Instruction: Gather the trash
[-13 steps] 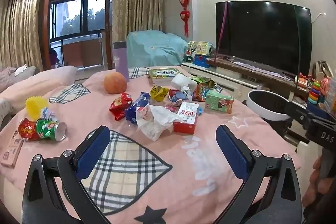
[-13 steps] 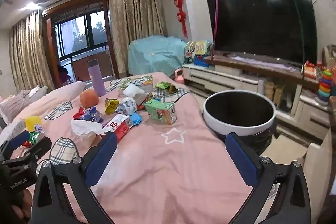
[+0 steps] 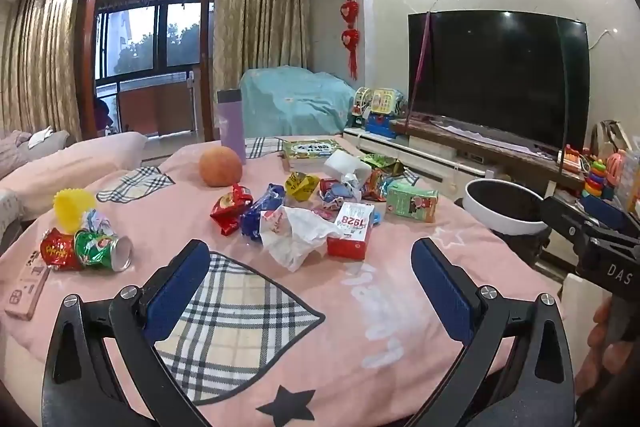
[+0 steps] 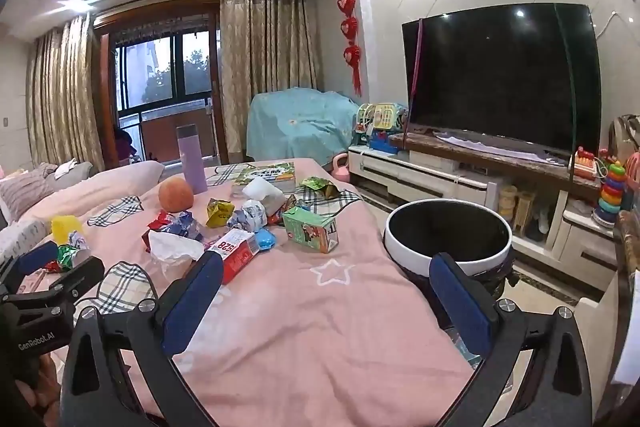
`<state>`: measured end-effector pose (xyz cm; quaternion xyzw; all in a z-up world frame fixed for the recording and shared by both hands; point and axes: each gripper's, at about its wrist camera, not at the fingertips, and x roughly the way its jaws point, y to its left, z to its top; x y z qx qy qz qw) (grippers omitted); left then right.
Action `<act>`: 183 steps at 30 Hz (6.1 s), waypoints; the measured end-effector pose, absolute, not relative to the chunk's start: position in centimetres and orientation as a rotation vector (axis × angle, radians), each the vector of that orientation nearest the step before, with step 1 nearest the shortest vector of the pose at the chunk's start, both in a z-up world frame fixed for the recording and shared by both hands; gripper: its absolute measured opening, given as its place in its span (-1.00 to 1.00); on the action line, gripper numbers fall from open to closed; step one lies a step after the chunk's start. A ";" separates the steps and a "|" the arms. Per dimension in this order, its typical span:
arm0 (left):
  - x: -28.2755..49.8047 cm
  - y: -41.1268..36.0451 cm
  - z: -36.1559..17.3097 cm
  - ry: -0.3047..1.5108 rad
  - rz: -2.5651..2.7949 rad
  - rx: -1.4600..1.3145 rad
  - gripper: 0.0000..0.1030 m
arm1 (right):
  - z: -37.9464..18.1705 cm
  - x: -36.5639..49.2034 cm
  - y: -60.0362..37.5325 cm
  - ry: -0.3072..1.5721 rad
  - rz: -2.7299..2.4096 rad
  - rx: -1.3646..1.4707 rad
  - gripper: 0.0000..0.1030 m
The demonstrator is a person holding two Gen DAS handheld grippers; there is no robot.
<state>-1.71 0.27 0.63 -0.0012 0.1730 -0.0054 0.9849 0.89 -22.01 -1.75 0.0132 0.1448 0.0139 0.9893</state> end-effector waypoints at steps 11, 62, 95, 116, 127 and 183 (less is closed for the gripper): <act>-2.0 0.6 0.7 0.337 0.004 -0.009 1.00 | -2.1 1.1 -22.1 0.291 0.039 0.024 1.00; -2.2 0.4 0.4 0.345 -0.010 0.006 1.00 | -2.7 1.3 -22.3 0.300 0.077 0.063 1.00; 2.5 4.1 -2.1 0.511 0.026 -0.058 1.00 | -4.0 4.7 -20.9 0.428 0.183 0.094 1.00; 13.0 4.8 -5.4 0.707 -0.113 -0.190 -0.03 | -6.4 11.2 -19.0 0.592 0.233 0.107 0.99; 10.7 7.2 -4.4 0.680 -0.154 -0.207 -0.67 | -7.8 15.6 -14.1 0.700 0.314 0.087 0.88; 12.8 -12.3 0.1 0.623 -0.484 0.018 -0.73 | -4.9 13.0 -32.8 0.656 0.126 0.367 -0.01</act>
